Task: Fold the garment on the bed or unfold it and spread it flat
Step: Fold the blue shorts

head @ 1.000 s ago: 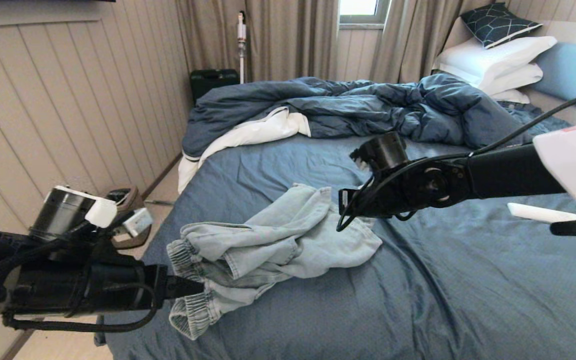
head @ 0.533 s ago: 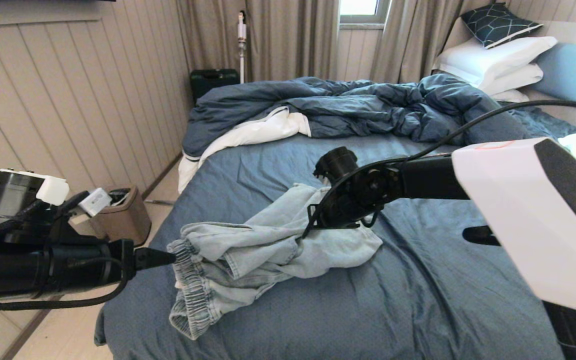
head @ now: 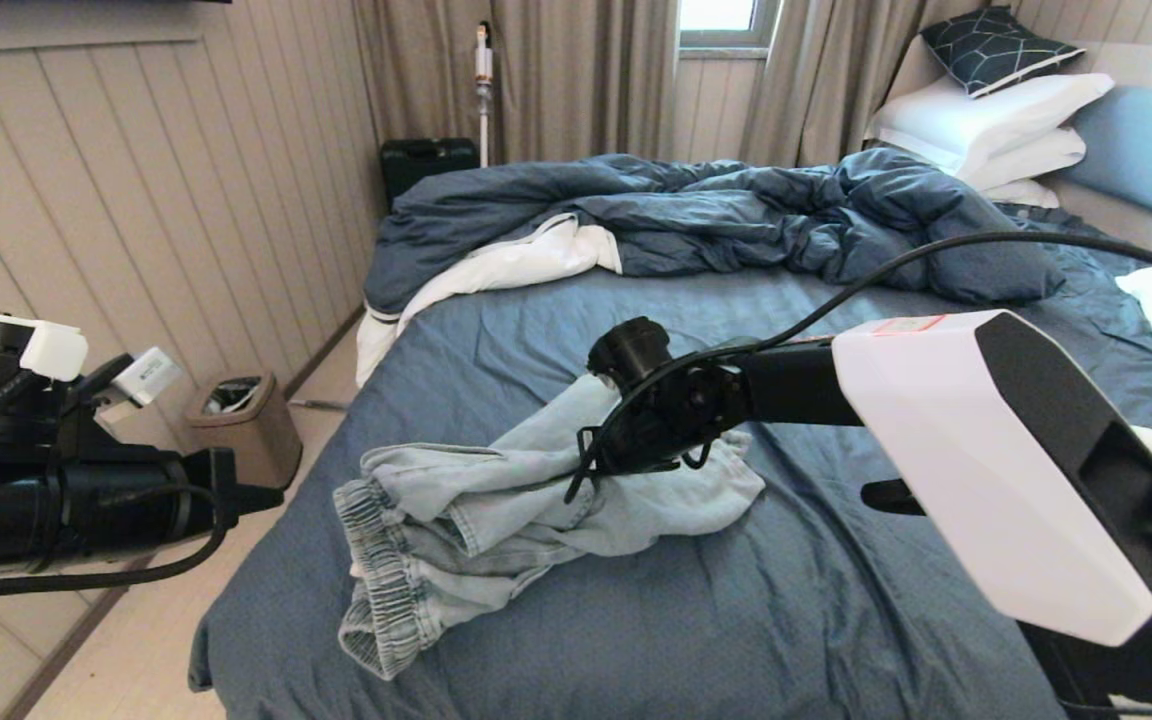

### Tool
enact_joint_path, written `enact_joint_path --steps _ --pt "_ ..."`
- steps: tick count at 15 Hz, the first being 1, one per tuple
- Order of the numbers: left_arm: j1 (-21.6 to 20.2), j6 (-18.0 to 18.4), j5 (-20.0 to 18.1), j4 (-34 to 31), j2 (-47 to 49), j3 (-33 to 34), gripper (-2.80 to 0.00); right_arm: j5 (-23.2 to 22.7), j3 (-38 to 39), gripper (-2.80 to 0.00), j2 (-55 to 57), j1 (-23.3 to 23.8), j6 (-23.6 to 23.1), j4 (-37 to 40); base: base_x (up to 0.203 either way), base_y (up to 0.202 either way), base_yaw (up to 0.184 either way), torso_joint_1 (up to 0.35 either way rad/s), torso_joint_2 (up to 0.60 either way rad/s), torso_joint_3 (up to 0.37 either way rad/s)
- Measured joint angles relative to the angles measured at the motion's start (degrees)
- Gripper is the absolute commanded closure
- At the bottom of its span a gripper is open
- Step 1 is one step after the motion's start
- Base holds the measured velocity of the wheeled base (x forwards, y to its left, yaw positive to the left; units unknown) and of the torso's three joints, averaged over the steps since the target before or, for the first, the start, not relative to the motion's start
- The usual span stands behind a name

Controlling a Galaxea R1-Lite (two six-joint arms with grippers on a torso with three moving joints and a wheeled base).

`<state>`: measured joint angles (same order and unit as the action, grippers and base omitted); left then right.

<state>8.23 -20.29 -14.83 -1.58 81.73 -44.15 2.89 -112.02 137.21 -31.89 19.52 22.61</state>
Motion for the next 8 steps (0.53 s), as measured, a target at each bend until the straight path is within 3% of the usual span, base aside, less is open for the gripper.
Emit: enact_joint_path --steps 4,8 --pt "-0.1 -0.3 0.0 0.3 -0.1 0.6 0.0 2.4 -0.2 0.0 2.8 -0.4 0.2 -8.3 0.0 0.0 0.0 0.0 0.0 0.0" --pt "-0.1 -0.5 -0.1 2.4 -0.5 2.1 0.0 9.6 -0.2 0.0 5.5 -2.7 0.0 -21.4 0.0 0.0 0.0 0.0 0.0 0.0"
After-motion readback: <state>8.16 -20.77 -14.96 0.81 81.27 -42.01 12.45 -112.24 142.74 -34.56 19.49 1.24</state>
